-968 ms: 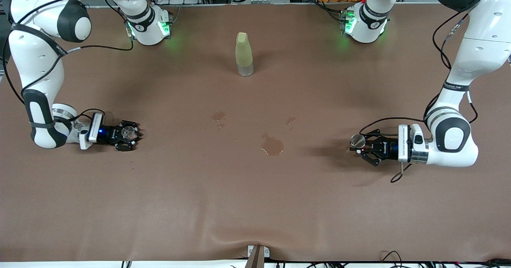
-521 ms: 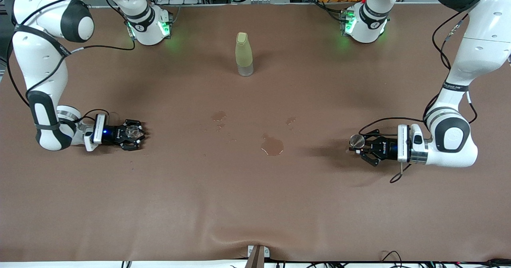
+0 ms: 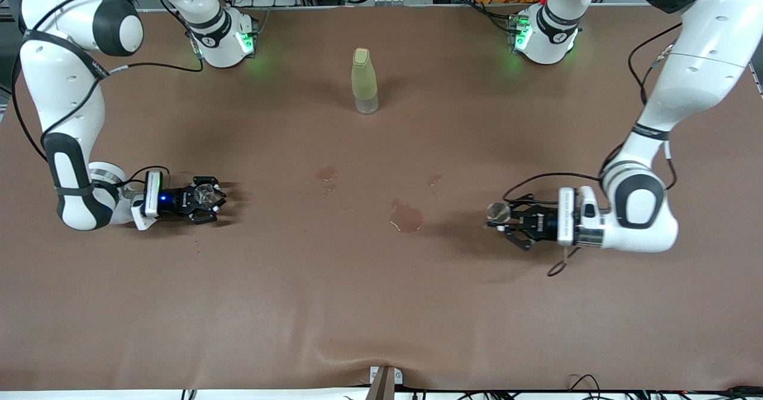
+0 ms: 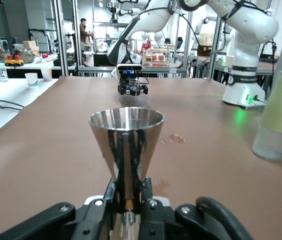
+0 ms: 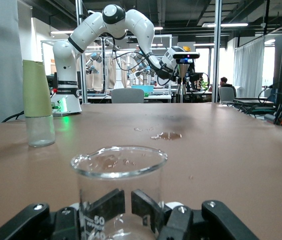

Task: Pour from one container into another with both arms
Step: 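Lift the beaker with the right gripper while the left gripper lifts the jigger, then carry the beaker and jigger toward each other at the table middle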

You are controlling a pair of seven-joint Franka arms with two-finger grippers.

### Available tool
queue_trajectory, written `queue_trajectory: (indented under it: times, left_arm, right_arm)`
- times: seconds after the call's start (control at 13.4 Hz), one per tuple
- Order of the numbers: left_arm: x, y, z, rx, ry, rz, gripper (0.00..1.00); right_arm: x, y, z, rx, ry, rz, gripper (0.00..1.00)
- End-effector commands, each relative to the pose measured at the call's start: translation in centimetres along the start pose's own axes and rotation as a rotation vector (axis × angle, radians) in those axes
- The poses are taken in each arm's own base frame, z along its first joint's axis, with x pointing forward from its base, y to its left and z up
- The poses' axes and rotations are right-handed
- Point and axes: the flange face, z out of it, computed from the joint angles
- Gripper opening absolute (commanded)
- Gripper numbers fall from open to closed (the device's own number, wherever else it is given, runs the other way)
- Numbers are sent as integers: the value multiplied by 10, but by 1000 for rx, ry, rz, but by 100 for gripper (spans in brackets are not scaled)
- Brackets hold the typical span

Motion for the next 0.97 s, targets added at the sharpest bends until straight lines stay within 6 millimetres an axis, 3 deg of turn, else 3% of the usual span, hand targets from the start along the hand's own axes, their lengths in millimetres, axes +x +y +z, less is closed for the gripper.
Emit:
queue_trajectory:
  times: [0.0,0.45,0.6,0.89]
  left_arm:
    - [15,-2,35,26,57,-32,0]
    - [30,-4,114,68,60,-27,0]
    - [31,-1,128,48,59,-27,0]
    - [37,10,182,50,42,40,0]
  right_arm:
    - [46,13,-1,-8,-5,-23,0]
    - [162,31,-1,-6,-30,16,0]
    - [189,36,10,13,-36,21,0]
    - [236,31,31,31,-43,44,0]
